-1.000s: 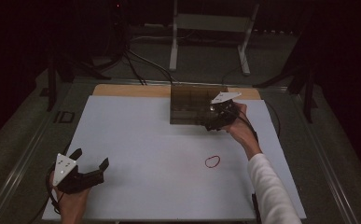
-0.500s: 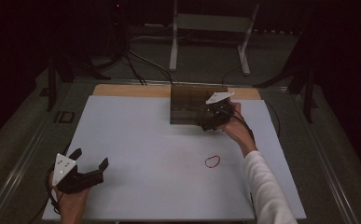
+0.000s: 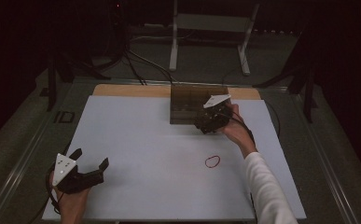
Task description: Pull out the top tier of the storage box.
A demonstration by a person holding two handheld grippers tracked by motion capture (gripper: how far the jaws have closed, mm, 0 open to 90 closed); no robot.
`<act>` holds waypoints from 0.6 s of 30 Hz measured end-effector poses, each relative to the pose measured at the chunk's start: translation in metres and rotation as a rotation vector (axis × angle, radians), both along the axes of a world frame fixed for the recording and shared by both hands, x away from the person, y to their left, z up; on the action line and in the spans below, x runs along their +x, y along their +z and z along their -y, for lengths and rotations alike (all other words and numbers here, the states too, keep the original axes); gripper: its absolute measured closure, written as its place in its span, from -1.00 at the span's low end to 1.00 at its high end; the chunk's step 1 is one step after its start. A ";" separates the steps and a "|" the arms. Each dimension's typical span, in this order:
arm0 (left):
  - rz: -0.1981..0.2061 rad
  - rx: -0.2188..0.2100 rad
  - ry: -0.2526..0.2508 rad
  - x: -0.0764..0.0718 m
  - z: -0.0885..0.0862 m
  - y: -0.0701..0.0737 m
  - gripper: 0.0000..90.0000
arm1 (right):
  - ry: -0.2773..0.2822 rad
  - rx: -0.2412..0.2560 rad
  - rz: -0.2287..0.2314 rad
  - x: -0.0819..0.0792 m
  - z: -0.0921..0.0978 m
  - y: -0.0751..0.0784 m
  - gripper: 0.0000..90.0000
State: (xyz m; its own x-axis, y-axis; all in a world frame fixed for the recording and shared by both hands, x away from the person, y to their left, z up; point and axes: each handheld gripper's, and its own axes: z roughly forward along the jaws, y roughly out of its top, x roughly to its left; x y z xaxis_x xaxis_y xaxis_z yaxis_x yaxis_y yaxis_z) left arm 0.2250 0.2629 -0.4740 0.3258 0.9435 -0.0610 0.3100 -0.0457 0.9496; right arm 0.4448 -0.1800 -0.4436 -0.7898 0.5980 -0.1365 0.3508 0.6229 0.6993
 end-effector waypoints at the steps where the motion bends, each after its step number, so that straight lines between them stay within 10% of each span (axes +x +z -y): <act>1: 0.001 0.000 0.001 0.000 0.000 0.000 -0.97 | 0.000 0.000 -0.001 0.000 0.000 0.000 -0.81; 18: -0.001 0.004 -0.002 0.000 0.000 0.000 -0.97 | -0.038 -0.029 -0.020 -0.002 -0.003 0.006 -0.52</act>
State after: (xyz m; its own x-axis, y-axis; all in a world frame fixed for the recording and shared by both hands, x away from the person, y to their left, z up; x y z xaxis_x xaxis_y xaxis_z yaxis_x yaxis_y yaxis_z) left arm 0.2250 0.2625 -0.4740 0.3273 0.9431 -0.0579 0.3110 -0.0497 0.9491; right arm 0.4423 -0.1769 -0.4377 -0.7691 0.6239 -0.1385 0.3884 0.6285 0.6738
